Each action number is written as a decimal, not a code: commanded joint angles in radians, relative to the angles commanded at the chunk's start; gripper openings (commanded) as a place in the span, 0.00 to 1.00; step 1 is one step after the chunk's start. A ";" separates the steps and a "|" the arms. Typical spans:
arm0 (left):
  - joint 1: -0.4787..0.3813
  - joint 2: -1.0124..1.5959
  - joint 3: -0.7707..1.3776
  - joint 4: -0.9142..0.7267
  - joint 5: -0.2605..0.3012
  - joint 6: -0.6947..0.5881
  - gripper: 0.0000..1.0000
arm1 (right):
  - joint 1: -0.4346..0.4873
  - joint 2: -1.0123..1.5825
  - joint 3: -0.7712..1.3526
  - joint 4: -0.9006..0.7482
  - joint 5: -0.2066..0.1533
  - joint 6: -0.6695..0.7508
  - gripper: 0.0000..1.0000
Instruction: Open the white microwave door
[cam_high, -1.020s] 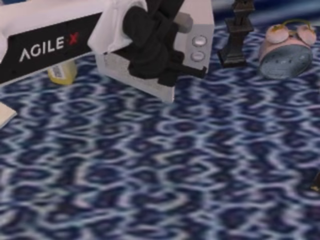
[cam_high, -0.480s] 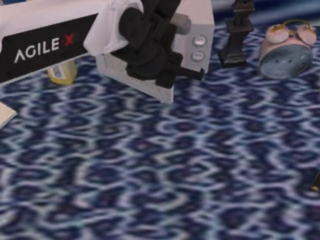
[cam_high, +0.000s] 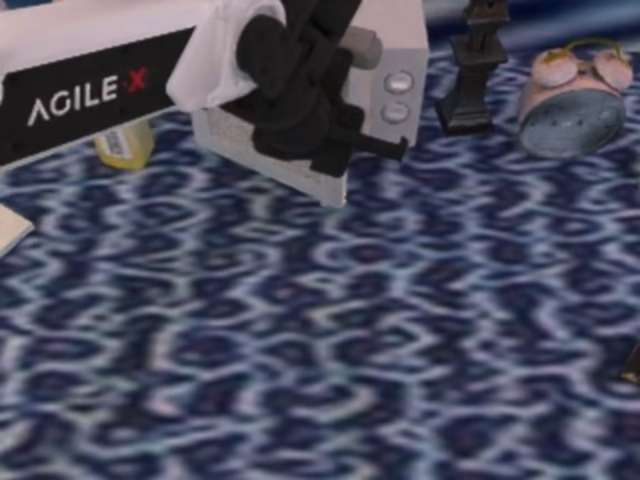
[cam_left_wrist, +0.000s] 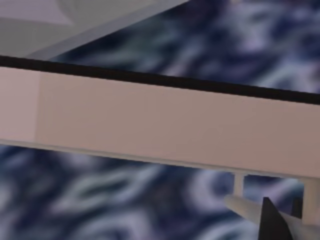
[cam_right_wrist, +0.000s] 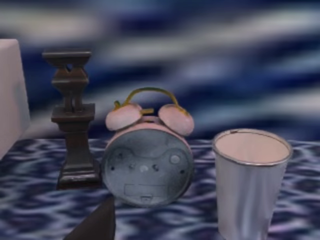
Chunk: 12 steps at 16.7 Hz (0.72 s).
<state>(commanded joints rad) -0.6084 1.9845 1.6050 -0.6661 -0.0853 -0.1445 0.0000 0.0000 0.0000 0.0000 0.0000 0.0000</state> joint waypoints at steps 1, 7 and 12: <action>0.000 0.000 0.000 0.000 0.000 0.000 0.00 | 0.000 0.000 0.000 0.000 0.000 0.000 1.00; 0.000 0.000 0.000 0.000 0.000 0.000 0.00 | 0.000 0.000 0.000 0.000 0.000 0.000 1.00; -0.002 -0.009 -0.015 0.005 0.015 0.009 0.00 | 0.000 0.000 0.000 0.000 0.000 0.000 1.00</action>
<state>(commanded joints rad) -0.6106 1.9760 1.5897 -0.6614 -0.0706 -0.1355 0.0000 0.0000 0.0000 0.0000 0.0000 0.0000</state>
